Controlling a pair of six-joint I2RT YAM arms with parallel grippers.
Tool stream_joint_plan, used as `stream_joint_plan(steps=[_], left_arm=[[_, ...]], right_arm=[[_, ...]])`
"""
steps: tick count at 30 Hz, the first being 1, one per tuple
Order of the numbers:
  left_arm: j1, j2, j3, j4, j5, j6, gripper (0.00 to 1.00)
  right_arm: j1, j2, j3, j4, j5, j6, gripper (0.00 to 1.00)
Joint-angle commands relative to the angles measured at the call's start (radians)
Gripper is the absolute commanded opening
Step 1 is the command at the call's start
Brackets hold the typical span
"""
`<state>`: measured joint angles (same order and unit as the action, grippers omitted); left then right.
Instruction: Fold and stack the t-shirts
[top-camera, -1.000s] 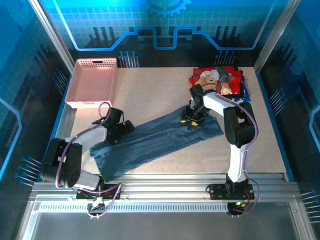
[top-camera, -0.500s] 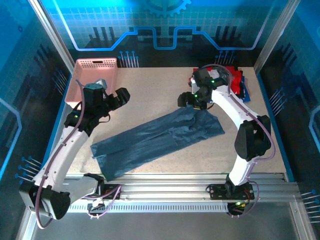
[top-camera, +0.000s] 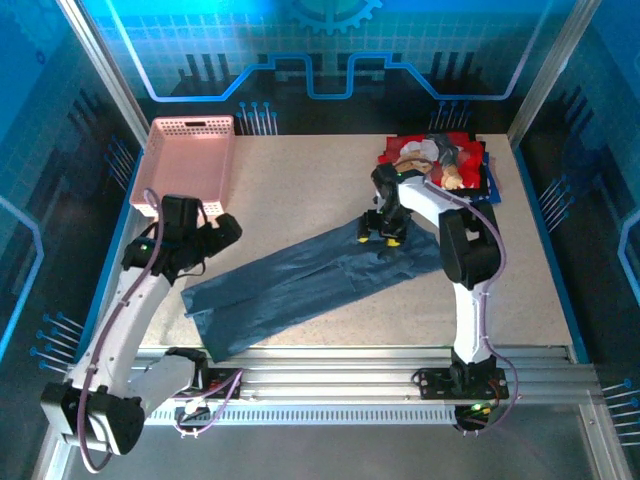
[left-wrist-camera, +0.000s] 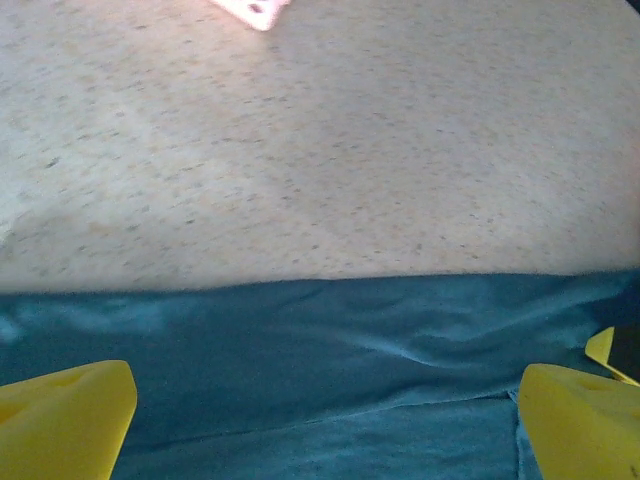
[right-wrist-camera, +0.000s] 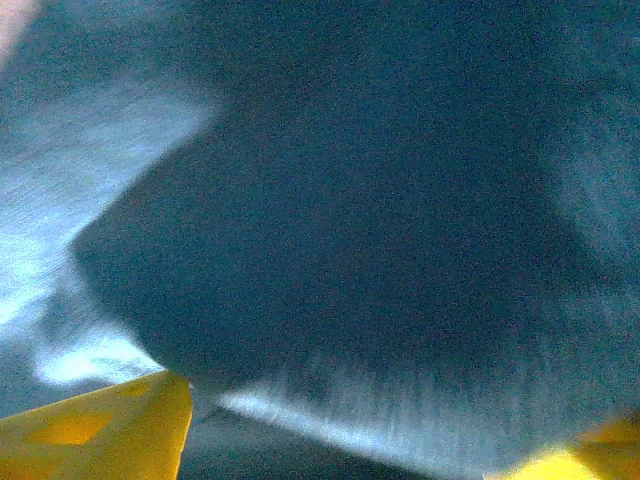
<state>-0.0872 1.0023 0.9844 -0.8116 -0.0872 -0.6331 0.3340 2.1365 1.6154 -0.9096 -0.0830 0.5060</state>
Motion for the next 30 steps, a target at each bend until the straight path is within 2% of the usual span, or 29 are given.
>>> stream_joint_plan(steps=[1,9,12,16,18,21,23,26,30], left_arm=[[0.044,-0.037,-0.016,-0.114,-0.046,-0.051,0.99],[0.065,-0.071,0.016,-0.149,-0.088,-0.048,0.99],[0.067,-0.068,0.031,-0.146,-0.097,-0.046,0.99],[0.067,-0.054,0.027,-0.106,-0.068,-0.042,0.99],[0.066,-0.043,0.019,-0.075,-0.037,-0.037,0.99],[0.061,-0.031,-0.004,0.002,0.029,-0.037,0.99],[0.039,-0.019,-0.023,0.071,0.066,-0.045,0.99],[-0.04,0.036,-0.035,0.177,0.08,-0.055,0.99],[-0.181,0.179,0.008,0.287,0.08,-0.045,0.99]], right_arm=[[0.024,0.1,0.113,-0.029,0.016,0.022,0.73],[0.093,0.395,0.523,-0.176,-0.006,-0.017,0.72],[0.104,0.513,0.74,-0.229,-0.019,-0.043,0.72],[0.088,0.705,1.12,-0.26,-0.082,-0.045,0.74],[0.064,0.735,1.157,-0.154,-0.142,0.013,0.75],[0.028,0.731,1.095,0.131,-0.29,0.146,0.78],[0.014,0.771,1.134,0.308,-0.353,0.267,0.8],[0.002,0.861,1.217,0.551,-0.37,0.484,0.85],[-0.008,0.915,1.227,0.808,-0.281,0.69,0.92]])
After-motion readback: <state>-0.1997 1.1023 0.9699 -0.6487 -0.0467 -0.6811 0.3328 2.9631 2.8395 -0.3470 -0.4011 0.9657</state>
